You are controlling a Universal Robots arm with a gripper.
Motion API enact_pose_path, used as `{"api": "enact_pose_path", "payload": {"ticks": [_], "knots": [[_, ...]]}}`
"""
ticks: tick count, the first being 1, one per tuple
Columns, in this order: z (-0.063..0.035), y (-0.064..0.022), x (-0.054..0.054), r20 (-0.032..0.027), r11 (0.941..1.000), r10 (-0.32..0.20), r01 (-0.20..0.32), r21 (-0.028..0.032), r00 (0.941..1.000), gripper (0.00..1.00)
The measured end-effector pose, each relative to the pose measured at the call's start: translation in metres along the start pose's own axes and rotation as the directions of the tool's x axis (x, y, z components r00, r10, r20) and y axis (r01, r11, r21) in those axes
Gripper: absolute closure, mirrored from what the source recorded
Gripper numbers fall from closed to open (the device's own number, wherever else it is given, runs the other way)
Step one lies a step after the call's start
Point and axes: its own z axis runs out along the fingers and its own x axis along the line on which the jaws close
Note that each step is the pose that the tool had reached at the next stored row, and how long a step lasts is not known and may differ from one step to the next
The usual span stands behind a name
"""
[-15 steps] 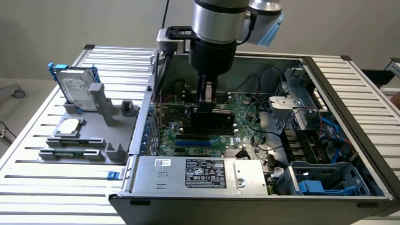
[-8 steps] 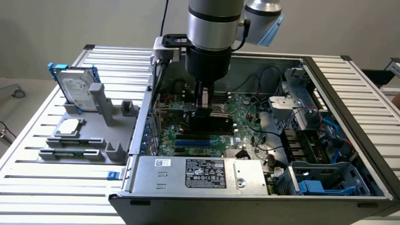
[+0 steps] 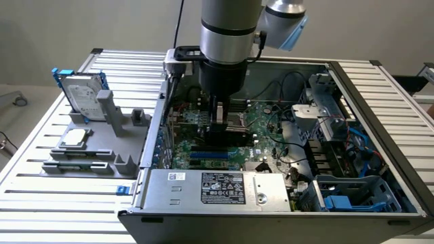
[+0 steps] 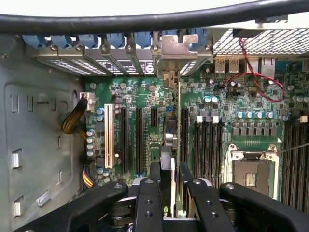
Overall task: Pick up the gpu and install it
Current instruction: 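Insert the gpu into the slot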
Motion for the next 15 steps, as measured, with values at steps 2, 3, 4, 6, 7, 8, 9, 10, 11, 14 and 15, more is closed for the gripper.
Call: {"api": "enact_pose_path", "payload": {"ticks": [2, 3, 4, 6, 7, 8, 9, 10, 11, 14, 15], "knots": [[0.0036, 0.0002, 0.000, -0.0001, 1.0000, 0.000, 0.000, -0.0001, 1.0000, 0.74], [0.0051, 0.0002, 0.000, -0.0001, 1.0000, 0.000, 0.000, -0.0001, 1.0000, 0.74], [0.0066, 0.0004, 0.001, 0.0000, 1.0000, 0.000, 0.000, 0.0000, 1.0000, 0.74], [0.0099, 0.0008, 0.001, 0.0000, 1.0000, 0.000, 0.000, 0.0000, 1.0000, 0.74], [0.0115, 0.0011, 0.001, 0.0000, 1.0000, 0.000, 0.000, 0.0000, 1.0000, 0.74], [0.0127, 0.0014, 0.002, -0.0001, 1.0000, 0.000, 0.000, -0.0001, 1.0000, 0.74], [0.0138, 0.0017, 0.002, -0.0001, 1.0000, 0.000, 0.000, -0.0001, 1.0000, 0.74], [0.0149, 0.0019, 0.002, -0.0001, 1.0000, 0.000, 0.000, -0.0001, 1.0000, 0.74], [0.0158, 0.0020, 0.002, 0.0000, 1.0000, 0.000, 0.000, 0.0000, 1.0000, 0.74], [0.0180, 0.0023, 0.003, -0.0001, 1.0000, 0.000, 0.000, -0.0001, 1.0000, 0.74], [0.0184, 0.0024, 0.003, -0.0001, 1.0000, 0.000, 0.000, -0.0001, 1.0000, 0.74]]}}
